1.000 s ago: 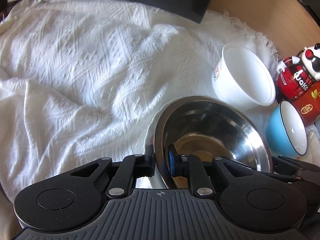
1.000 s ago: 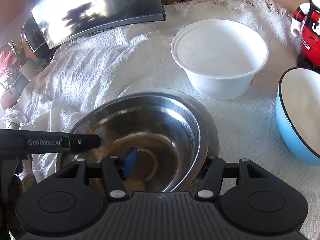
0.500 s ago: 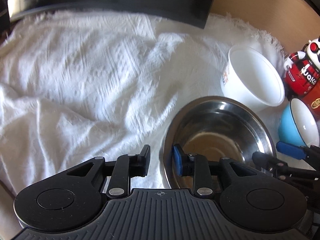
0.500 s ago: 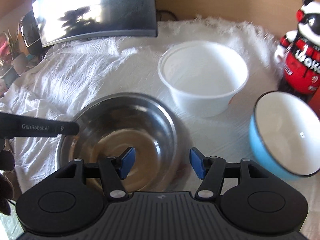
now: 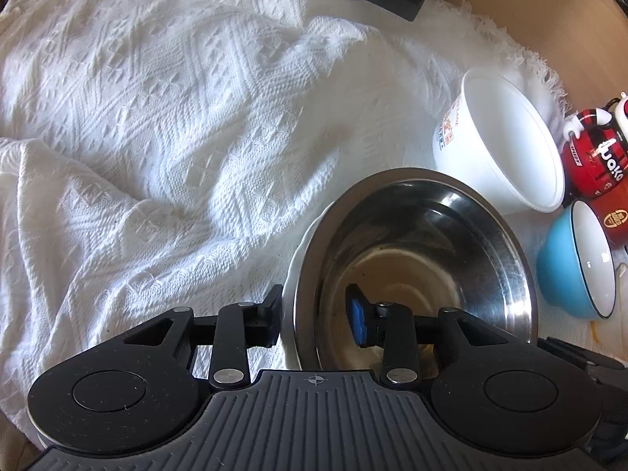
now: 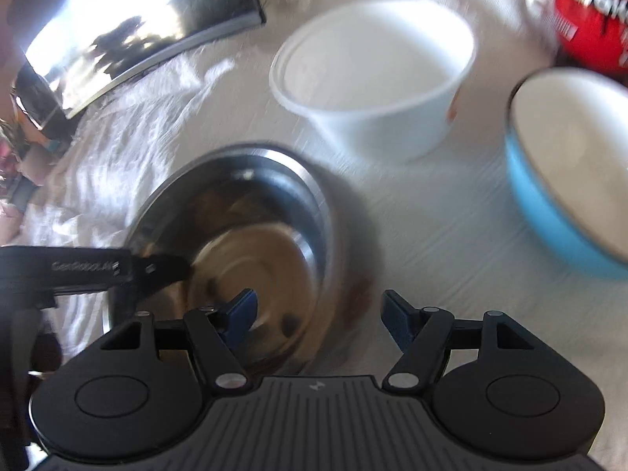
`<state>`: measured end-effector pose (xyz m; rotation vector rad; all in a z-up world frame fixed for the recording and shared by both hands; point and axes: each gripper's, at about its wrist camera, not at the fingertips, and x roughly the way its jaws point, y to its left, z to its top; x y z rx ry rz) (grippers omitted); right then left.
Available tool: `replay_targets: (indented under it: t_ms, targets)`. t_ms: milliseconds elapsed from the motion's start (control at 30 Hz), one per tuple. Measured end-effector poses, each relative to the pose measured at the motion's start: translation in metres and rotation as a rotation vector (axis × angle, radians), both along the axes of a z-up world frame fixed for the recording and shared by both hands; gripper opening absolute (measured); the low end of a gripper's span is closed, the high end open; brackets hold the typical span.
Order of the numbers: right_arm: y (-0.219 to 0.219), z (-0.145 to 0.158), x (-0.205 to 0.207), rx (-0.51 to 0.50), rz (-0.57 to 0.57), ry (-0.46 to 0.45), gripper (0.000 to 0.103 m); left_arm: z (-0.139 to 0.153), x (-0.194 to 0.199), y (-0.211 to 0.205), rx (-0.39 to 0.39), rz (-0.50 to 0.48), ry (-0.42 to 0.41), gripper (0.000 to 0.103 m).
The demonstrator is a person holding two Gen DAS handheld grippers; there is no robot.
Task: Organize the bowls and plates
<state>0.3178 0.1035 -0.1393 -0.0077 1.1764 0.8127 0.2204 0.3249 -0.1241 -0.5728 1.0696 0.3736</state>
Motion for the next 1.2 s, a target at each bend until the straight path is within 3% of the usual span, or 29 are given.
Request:
replay_targets:
  t_ms: [267, 567, 1200]
  targets:
    - [-0.007, 0.005, -0.012, -0.018, -0.023, -0.006, 0.069, 0.001, 0.016, -0.014, 0.027, -0.063, 0.045, 0.036]
    - [-0.04, 0.008, -0.014, -0.038, -0.124, 0.005, 0.069, -0.001, 0.036, -0.038, 0.001, -0.144, 0.023, 0.036]
    - [-0.045, 0.003, -0.026, -0.077, -0.182, -0.001, 0.07, 0.002, 0.03, -0.036, -0.041, -0.167, 0.015, 0.034]
